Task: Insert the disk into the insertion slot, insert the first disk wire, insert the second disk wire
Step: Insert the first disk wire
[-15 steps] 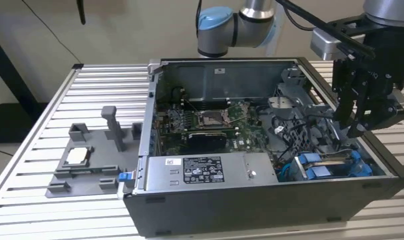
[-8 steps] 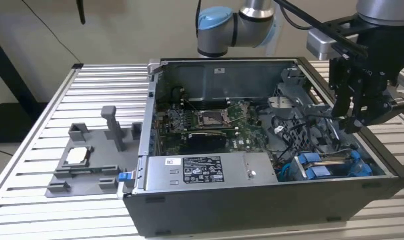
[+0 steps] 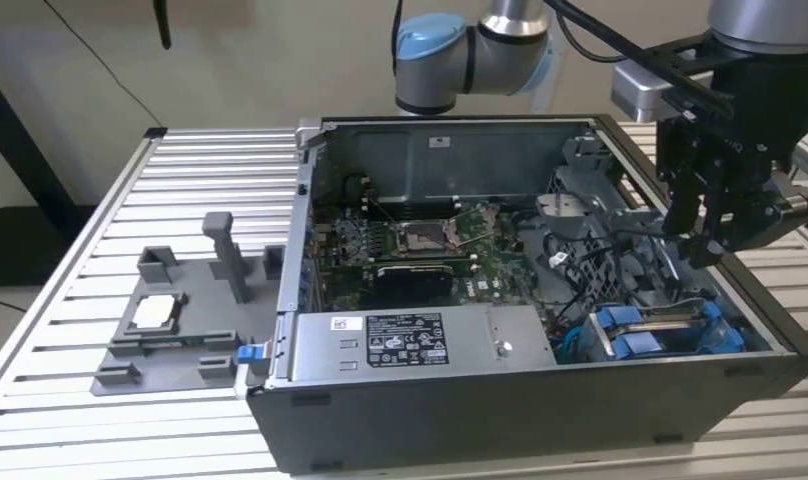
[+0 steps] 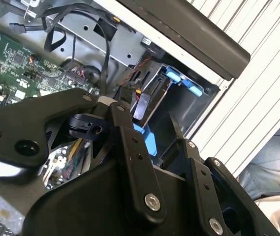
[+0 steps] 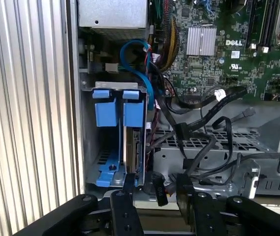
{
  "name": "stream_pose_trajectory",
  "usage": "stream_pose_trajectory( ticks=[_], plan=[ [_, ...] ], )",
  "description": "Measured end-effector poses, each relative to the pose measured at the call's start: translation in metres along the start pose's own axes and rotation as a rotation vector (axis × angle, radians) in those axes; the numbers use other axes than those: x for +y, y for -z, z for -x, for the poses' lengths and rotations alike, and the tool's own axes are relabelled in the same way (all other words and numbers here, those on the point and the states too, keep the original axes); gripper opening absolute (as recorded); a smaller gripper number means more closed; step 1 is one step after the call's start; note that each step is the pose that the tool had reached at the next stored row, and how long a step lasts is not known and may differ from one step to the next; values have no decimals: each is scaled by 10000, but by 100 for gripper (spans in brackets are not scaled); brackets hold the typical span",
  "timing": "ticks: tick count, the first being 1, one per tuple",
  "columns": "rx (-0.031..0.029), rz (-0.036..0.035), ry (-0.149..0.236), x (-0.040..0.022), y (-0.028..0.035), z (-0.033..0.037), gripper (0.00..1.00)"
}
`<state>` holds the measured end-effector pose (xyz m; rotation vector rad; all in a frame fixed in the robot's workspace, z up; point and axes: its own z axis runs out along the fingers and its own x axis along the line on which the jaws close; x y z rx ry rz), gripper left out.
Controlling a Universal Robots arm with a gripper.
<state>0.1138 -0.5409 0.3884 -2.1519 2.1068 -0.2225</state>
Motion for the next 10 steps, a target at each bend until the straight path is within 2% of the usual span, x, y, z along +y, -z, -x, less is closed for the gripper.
stream_pose_trajectory(
  ticks=[7,8,10],
  plan=[
    [40,-29,15,8,-38,3,45],
    [41,-14,15,7,-38,4,38],
    [41,73,18,3,-37,4,38]
  ],
)
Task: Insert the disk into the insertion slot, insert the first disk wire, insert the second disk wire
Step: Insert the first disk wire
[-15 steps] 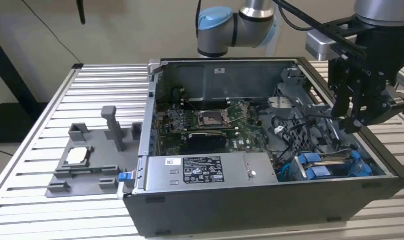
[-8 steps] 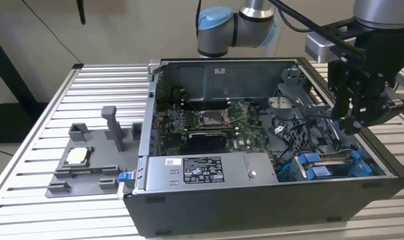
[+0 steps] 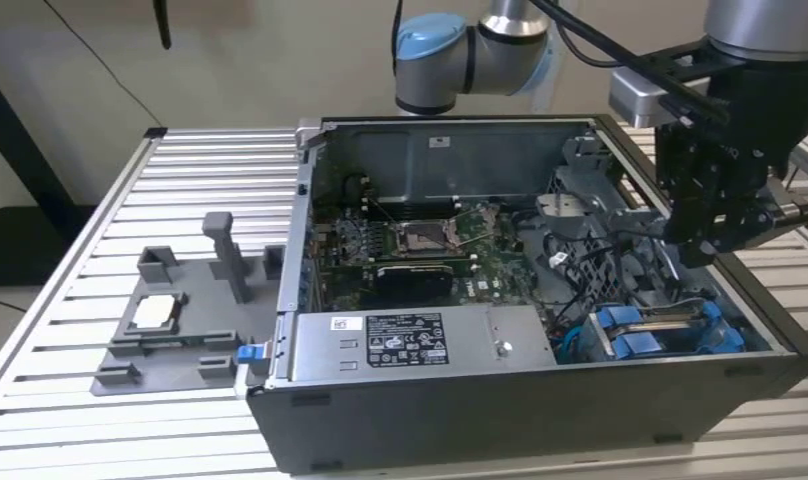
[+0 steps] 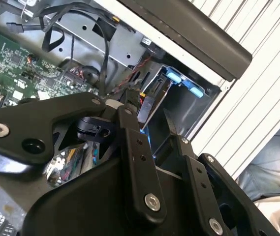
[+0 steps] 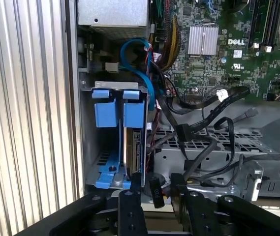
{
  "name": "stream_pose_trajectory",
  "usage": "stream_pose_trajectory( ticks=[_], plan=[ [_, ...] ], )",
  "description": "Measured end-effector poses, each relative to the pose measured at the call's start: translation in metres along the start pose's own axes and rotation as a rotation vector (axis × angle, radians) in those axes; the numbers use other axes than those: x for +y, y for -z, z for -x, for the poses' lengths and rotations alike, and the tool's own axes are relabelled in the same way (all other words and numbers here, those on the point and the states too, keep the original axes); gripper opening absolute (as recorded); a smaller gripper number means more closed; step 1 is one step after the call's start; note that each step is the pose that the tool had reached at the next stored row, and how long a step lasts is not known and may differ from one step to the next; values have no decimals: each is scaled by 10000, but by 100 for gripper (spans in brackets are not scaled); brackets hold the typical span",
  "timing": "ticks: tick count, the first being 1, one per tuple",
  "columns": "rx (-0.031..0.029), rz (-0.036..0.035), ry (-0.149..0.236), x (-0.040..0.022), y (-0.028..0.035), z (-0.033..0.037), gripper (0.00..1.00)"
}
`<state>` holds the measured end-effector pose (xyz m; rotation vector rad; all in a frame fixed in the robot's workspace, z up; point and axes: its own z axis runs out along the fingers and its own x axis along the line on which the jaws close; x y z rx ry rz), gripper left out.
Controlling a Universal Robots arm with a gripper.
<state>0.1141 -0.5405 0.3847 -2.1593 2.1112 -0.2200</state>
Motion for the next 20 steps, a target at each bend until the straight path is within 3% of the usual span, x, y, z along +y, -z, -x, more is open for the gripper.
stream_pose_trajectory(
  ticks=[2,5,9,11,13,15,18,20],
  plan=[
    [-10,39,-3,0,7,-3,38],
    [-109,28,-19,-3,10,-5,38],
    [-109,29,-19,-4,17,-4,38],
    [-109,8,-11,-9,51,-4,38],
    [-101,-111,19,-6,62,-1,38],
    [-52,-315,31,11,66,9,38],
    [-40,-346,34,20,67,13,38],
    [2,-349,43,23,58,15,38]
  ],
)
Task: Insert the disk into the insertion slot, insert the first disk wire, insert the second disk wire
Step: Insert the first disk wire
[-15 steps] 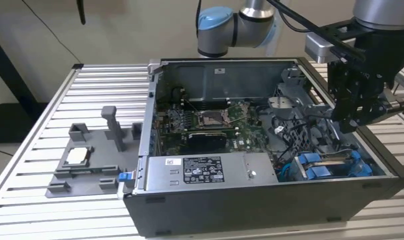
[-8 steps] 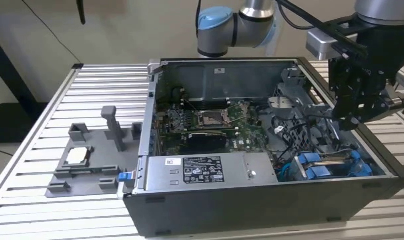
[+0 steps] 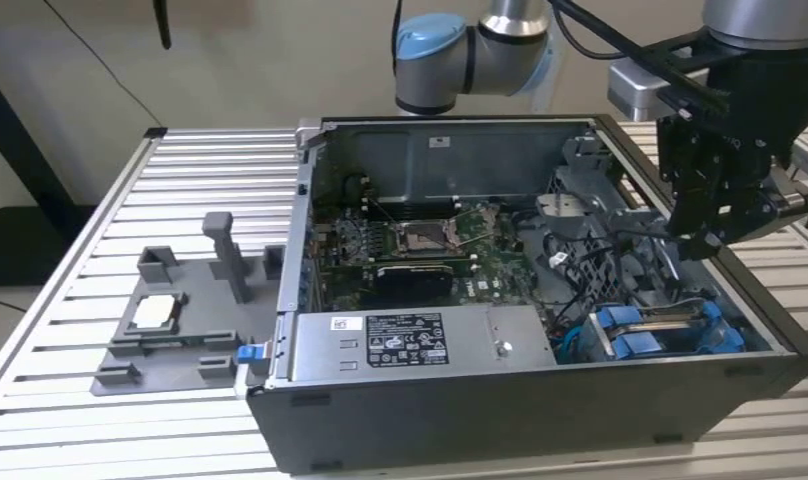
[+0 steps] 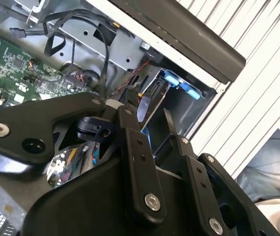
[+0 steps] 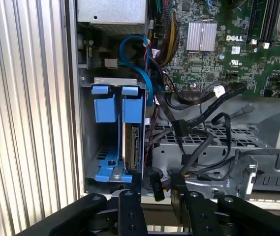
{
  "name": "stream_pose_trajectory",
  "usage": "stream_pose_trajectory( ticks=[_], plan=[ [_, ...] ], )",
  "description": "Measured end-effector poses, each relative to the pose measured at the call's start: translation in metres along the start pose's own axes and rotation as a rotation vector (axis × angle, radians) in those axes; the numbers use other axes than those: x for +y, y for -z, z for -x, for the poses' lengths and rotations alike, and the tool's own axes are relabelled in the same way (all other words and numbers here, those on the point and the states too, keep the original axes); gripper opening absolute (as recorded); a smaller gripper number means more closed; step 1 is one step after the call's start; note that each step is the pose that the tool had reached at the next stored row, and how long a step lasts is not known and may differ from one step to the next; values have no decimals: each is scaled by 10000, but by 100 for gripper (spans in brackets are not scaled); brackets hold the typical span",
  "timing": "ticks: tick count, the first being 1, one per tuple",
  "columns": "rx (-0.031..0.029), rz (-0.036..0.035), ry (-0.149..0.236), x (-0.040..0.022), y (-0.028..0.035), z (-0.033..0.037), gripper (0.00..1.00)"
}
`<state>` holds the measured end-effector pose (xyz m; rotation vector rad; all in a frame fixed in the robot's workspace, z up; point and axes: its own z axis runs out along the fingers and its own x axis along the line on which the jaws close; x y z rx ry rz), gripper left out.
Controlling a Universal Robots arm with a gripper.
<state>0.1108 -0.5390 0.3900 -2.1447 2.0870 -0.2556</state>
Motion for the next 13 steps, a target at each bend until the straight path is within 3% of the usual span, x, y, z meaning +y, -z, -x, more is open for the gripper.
stream_pose_trajectory(
  ticks=[3,7,9,11,13],
  plan=[
    [123,-28,31,12,-22,9,38],
    [183,-47,45,20,-27,29,38],
    [245,-46,59,19,-26,52,36],
    [285,-45,68,19,-26,58,23],
    [304,-45,72,19,-27,58,19]
  ],
)
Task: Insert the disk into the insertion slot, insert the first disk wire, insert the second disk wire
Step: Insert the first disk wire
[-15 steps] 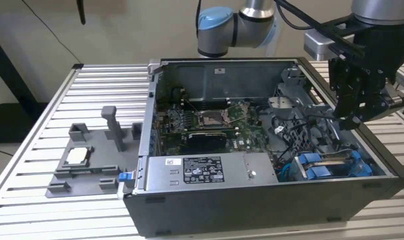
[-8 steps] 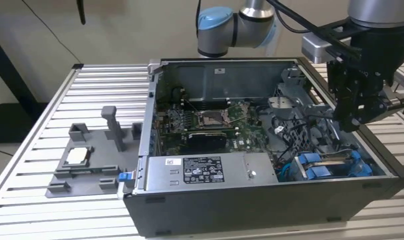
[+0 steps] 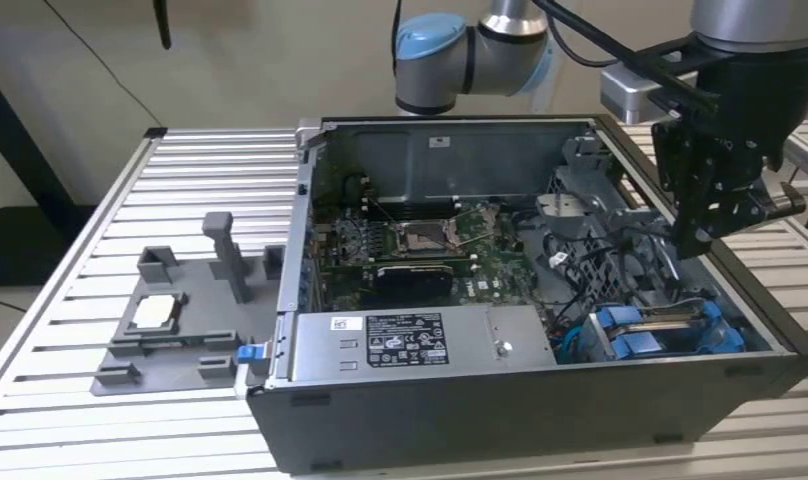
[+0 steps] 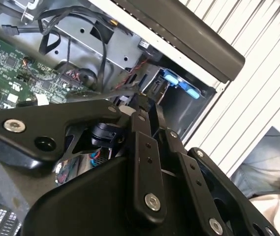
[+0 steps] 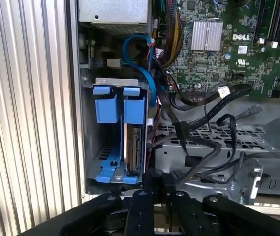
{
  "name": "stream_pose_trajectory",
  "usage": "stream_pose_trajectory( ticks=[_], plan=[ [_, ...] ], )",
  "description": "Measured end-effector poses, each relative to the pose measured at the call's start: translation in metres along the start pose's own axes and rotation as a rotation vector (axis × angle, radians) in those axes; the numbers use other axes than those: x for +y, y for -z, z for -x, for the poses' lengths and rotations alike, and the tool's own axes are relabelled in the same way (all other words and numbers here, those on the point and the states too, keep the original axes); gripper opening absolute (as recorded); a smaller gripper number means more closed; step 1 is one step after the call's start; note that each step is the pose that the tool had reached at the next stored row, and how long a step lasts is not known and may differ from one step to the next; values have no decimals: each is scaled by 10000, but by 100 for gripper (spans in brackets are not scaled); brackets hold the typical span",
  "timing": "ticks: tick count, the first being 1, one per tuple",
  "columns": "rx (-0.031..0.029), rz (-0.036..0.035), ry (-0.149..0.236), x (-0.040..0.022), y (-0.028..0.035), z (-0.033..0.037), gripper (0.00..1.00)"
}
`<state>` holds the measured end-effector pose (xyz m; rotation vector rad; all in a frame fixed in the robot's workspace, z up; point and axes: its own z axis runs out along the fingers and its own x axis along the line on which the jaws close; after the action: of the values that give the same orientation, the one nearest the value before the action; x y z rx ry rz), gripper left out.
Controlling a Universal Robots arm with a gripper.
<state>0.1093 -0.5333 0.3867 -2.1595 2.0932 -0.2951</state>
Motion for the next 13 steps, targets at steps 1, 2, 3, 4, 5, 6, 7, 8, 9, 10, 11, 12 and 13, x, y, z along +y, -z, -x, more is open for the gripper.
stream_pose_trajectory(
  ticks=[1,2,3,4,5,6,7,8,9,10,11,12,13],
  plan=[
    [13,0,2,0,1,0,19],
    [22,1,4,0,1,0,19],
    [30,1,6,0,1,0,19],
    [41,1,9,0,2,0,19],
    [49,1,11,0,1,0,19],
    [59,1,13,0,1,1,19],
    [60,2,13,0,1,1,19],
    [61,2,13,0,1,1,19],
    [61,2,13,0,1,1,19],
    [61,2,13,0,1,1,19],
    [57,1,13,0,0,0,19],
    [54,17,13,-2,-1,-1,19],
    [53,40,13,-4,-2,-2,19]
  ],
)
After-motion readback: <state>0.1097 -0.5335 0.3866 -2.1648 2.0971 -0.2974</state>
